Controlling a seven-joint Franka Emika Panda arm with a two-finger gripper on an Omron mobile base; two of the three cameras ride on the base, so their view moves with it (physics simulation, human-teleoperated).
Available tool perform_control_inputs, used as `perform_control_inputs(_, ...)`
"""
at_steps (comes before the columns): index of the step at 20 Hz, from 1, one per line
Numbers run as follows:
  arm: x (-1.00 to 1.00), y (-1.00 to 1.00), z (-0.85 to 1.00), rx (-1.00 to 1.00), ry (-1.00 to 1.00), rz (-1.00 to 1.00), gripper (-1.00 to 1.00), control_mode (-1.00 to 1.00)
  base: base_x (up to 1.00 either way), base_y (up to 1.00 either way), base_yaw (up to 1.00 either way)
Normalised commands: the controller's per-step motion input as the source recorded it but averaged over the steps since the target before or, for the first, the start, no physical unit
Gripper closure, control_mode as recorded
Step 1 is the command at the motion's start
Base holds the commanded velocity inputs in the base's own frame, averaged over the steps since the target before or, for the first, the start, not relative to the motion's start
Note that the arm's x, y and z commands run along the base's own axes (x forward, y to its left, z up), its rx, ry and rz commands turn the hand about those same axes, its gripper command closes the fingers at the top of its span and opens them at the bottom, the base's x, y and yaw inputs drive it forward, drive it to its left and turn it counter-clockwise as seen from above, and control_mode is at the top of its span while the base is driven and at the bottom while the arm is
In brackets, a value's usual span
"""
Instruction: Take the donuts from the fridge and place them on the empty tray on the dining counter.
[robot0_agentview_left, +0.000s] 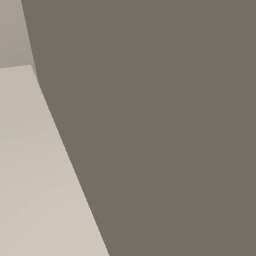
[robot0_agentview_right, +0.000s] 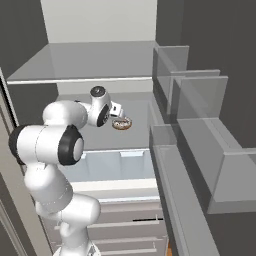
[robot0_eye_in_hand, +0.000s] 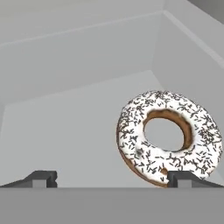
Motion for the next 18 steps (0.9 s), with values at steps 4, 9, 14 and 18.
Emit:
perform_control_inputs(4, 0.37, 0.0, -0.16, -0.02, 0.06, 0.0, -1.0, -1.0, 0.0, 0.0, 0.0)
perform_control_inputs(9, 0.38, 0.0, -0.14, 0.0, 0.06, 0.0, -1.0, -1.0, 0.0, 0.0, 0.0)
perform_control_inputs(14, 0.33, 0.0, -0.17, 0.0, 0.03, 0.0, -1.0, -1.0, 0.0, 0.0, 0.0)
perform_control_inputs(18, 0.23, 0.0, -0.22, 0.0, 0.03, 0.0, -1.0, -1.0, 0.0, 0.0, 0.0)
